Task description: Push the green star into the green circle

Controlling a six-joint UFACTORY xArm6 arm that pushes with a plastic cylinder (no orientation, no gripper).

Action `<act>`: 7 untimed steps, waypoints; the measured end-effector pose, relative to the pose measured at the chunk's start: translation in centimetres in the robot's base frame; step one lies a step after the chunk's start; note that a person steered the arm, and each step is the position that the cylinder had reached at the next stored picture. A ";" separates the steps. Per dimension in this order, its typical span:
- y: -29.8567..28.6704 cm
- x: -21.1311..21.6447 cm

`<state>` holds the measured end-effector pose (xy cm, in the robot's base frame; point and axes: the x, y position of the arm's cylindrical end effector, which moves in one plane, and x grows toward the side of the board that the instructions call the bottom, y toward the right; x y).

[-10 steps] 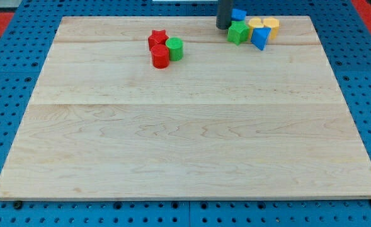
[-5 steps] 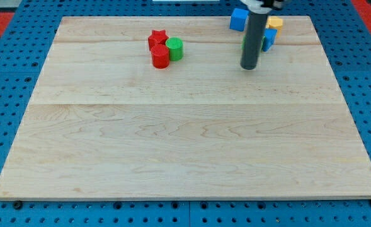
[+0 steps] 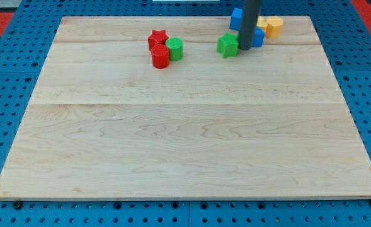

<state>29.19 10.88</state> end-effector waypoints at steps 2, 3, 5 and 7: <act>-2.4 0.0; -2.8 0.0; -3.3 0.0; -5.0 0.0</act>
